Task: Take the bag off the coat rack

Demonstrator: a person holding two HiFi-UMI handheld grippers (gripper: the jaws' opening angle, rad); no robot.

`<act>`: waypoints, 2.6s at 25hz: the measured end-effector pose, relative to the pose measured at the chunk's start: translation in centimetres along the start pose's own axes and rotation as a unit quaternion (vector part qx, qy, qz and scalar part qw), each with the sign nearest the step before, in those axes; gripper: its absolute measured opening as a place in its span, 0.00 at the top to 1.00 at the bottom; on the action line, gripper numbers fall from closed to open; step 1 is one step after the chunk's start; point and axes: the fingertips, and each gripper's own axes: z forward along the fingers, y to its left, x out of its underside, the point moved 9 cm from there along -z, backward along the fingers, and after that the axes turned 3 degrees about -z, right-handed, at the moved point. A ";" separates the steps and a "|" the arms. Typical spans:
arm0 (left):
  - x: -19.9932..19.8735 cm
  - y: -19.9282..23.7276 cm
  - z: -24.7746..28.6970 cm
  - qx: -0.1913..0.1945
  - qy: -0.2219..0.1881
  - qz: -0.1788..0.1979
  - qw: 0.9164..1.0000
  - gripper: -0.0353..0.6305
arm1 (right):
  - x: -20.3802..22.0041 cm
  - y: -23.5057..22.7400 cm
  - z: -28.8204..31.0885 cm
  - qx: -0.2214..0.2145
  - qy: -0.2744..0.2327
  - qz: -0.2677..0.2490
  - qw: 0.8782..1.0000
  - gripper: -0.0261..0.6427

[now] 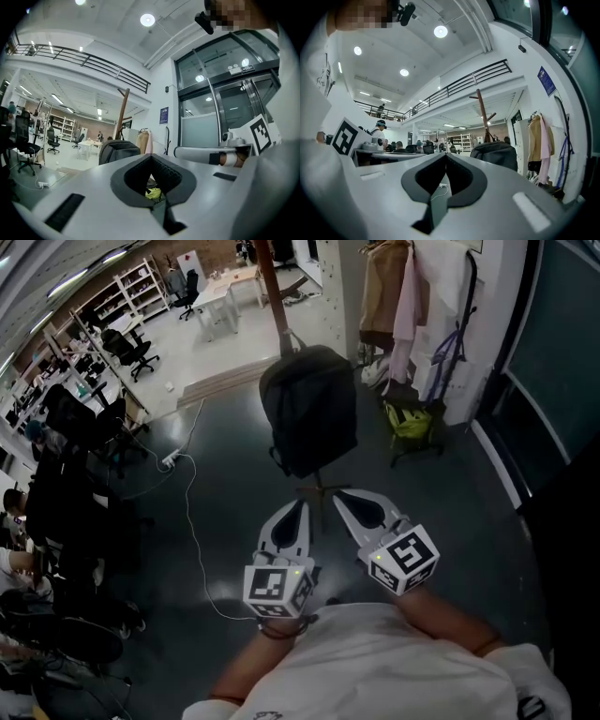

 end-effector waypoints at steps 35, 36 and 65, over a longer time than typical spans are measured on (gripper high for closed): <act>0.0 10.4 16.9 -0.046 0.022 -0.019 0.999 0.94 | 2.0 -15.2 15.3 -0.050 0.009 0.041 0.998 0.95; 0.2 10.4 18.1 -0.049 0.023 -0.020 0.998 0.94 | 2.2 -16.4 15.8 -0.054 0.011 0.045 0.997 0.95; -4.1 14.2 36.2 -0.082 -0.016 -0.039 0.996 0.94 | -1.0 -34.6 28.8 -0.142 -0.005 0.015 0.990 0.95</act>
